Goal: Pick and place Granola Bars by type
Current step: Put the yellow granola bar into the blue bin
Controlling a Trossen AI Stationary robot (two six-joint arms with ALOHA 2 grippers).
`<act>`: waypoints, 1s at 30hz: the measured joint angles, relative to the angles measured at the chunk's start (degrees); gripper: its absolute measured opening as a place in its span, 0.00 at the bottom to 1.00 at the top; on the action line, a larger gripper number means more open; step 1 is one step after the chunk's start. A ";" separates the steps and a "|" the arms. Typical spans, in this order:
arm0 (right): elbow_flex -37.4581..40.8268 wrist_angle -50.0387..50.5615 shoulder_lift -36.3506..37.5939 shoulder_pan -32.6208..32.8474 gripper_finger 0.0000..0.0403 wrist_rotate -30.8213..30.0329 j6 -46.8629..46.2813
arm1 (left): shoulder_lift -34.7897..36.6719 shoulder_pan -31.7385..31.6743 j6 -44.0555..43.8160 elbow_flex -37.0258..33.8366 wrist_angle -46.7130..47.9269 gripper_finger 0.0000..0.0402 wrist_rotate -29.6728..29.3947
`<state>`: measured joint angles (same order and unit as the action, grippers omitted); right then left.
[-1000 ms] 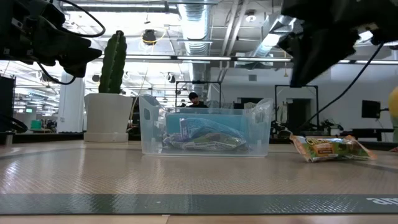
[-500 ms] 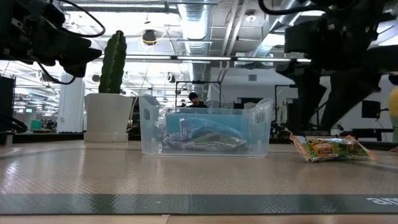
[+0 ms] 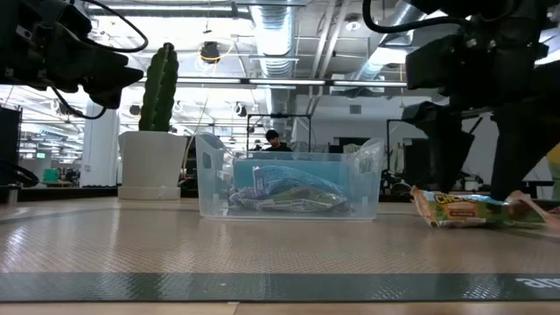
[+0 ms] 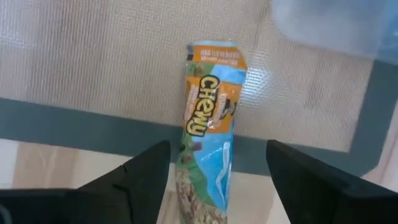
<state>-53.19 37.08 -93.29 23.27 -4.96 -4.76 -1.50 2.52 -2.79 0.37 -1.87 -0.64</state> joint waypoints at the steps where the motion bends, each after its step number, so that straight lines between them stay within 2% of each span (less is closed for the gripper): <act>1: 0.06 0.25 0.40 0.00 0.64 0.03 -0.27 | 0.00 0.00 0.00 -0.01 0.00 0.42 0.00; 15: -0.74 3.63 1.03 0.71 0.65 3.38 -4.32 | 0.00 0.00 0.00 -0.01 0.00 0.42 0.02; 25: -0.73 0.74 -4.96 -0.52 0.64 3.43 -3.98 | 0.00 0.00 0.00 -0.01 0.00 0.42 0.01; 30: -0.79 -0.10 -6.01 -0.98 0.55 3.59 -3.84 | 0.00 0.02 0.00 0.01 0.00 0.42 0.01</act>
<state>-53.98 36.99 -99.30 22.29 -1.37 -8.60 -1.50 2.54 -2.79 0.37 -1.87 -0.63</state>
